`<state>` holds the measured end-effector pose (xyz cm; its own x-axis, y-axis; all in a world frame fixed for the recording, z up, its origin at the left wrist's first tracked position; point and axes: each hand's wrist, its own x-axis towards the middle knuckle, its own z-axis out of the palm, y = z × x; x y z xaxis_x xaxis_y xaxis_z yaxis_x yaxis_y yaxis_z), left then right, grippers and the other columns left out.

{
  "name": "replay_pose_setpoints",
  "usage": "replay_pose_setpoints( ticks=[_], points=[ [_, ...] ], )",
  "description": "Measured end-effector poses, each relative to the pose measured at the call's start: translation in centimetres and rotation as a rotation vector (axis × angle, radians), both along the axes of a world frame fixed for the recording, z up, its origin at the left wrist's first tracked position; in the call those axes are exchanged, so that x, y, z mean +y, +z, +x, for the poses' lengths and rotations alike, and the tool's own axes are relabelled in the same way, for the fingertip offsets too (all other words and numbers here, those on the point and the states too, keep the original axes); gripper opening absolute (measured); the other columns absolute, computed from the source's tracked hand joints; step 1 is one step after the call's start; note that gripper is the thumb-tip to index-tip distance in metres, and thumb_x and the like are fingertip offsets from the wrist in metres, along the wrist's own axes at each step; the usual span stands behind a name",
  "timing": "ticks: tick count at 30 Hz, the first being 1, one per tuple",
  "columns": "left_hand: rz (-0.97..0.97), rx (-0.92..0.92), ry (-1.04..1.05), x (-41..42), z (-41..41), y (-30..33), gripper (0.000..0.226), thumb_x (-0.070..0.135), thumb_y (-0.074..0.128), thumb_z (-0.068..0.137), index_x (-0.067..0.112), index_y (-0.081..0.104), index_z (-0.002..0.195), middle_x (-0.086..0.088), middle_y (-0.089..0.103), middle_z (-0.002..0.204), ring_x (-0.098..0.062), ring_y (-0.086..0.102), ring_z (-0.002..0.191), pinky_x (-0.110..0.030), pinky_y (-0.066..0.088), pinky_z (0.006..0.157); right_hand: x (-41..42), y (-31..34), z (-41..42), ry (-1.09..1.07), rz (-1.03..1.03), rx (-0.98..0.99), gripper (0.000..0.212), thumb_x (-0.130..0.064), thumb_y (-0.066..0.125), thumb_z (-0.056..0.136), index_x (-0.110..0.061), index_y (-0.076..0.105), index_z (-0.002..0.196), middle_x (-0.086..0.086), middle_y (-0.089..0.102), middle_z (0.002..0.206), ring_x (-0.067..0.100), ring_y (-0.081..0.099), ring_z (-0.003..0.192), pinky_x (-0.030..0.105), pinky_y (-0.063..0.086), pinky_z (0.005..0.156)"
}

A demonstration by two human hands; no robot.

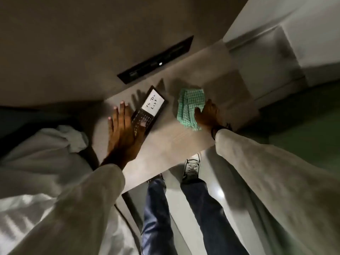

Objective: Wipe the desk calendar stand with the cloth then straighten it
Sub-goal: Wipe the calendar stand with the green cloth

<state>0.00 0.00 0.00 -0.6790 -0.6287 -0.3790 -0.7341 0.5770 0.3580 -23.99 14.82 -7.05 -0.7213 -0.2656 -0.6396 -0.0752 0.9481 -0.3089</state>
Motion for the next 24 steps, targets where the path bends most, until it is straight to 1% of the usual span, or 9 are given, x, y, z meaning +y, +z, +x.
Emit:
replay_pose_setpoints(
  ticks=[5,9,11,13,15,17,19,21,24],
  points=[
    [-0.063,-0.031,0.019,0.7,0.7,-3.1,0.085,0.056,0.036,0.101,0.005,0.013,0.166,-0.016,0.013,0.175,-0.037,0.01,0.163,-0.053,0.009,0.132,0.0,-2.6,0.2,-0.091,-0.007,0.104,0.05,-0.027,0.07,0.075,-0.005,0.058,0.119,0.017,0.061,0.121,0.036,0.057,0.113,0.039,0.051,0.09],
    [-0.101,0.025,-0.013,1.3,1.1,-3.2,0.09,0.046,0.053,0.099,0.0,0.013,0.165,-0.02,0.014,0.174,-0.042,0.013,0.161,-0.056,0.012,0.131,-0.2,-1.6,-0.9,-0.353,-0.287,-0.294,0.011,-0.007,0.074,0.08,-0.01,0.069,0.09,0.0,0.07,0.074,0.025,0.066,0.075,0.022,0.054,0.06],
    [-0.077,0.051,-0.012,1.3,1.3,-3.5,0.096,0.044,0.061,0.097,0.0,0.01,0.165,-0.02,0.012,0.174,-0.043,0.012,0.161,-0.056,0.013,0.13,-0.3,-1.3,-0.5,-0.503,-0.365,-0.397,0.012,-0.003,0.071,0.082,-0.013,0.066,0.077,-0.002,0.065,0.062,0.017,0.057,0.06,0.012,0.044,0.042],
    [-0.024,0.08,-0.029,0.6,1.9,-3.6,0.104,0.049,0.065,0.093,0.005,0.006,0.166,-0.017,0.01,0.175,-0.04,0.01,0.162,-0.055,0.013,0.13,0.2,-0.8,0.5,-0.609,-0.377,-0.386,0.008,-0.008,0.074,0.079,-0.01,0.07,0.086,0.008,0.07,0.076,0.022,0.064,0.066,0.017,0.049,0.05],
    [-0.007,0.024,-0.197,-2.5,4.1,-4.4,0.114,0.055,0.069,0.087,0.008,0.003,0.167,-0.011,0.004,0.177,-0.036,0.006,0.163,-0.053,0.012,0.13,0.4,-2.1,5.5,-0.793,-0.417,-0.442,0.026,-0.01,0.076,0.078,-0.008,0.07,0.103,0.014,0.074,0.098,0.028,0.071,0.081,0.032,0.057,0.066],
    [0.021,-0.005,-0.283,-3.9,5.0,-5.1,0.124,0.055,0.076,0.08,0.01,0.0,0.167,-0.007,-0.001,0.177,-0.032,0.001,0.164,-0.05,0.008,0.13,0.7,-1.5,8.5,-0.751,-0.396,-0.391,0.032,-0.01,0.077,0.078,-0.008,0.069,0.109,0.013,0.075,0.106,0.029,0.073,0.089,0.04,0.061,0.07],
    [0.045,-0.017,-0.345,-3.8,4.6,-5.4,0.133,0.05,0.083,0.074,0.011,-0.003,0.167,-0.006,-0.003,0.177,-0.032,0.0,0.164,-0.048,0.008,0.13,-0.3,-0.3,10.8,-0.693,-0.383,-0.316,0.034,-0.011,0.076,0.078,-0.01,0.068,0.111,0.011,0.076,0.108,0.027,0.074,0.093,0.042,0.064,0.077],
    [0.056,0.033,-0.346,-4.0,3.8,-5.4,0.14,0.05,0.087,0.068,0.012,-0.004,0.167,-0.006,-0.002,0.177,-0.031,0.0,0.164,-0.049,0.011,0.13,-1.9,0.4,12.4,-0.62,-0.427,-0.24,0.031,-0.011,0.073,0.078,-0.014,0.069,0.108,0.006,0.077,0.103,0.021,0.075,0.091,0.037,0.064,0.079],
    [0.007,0.066,-0.38,-4.4,3.0,-5.2,0.143,0.057,0.087,0.065,0.01,-0.002,0.166,-0.012,0.003,0.177,-0.034,0.005,0.164,-0.054,0.018,0.129,-5.6,1.2,13.9,-0.501,-0.453,-0.126,0.017,-0.014,0.074,0.072,-0.011,0.069,0.088,0.004,0.077,0.082,0.02,0.072,0.073,0.037,0.062,0.067]
  ],
)
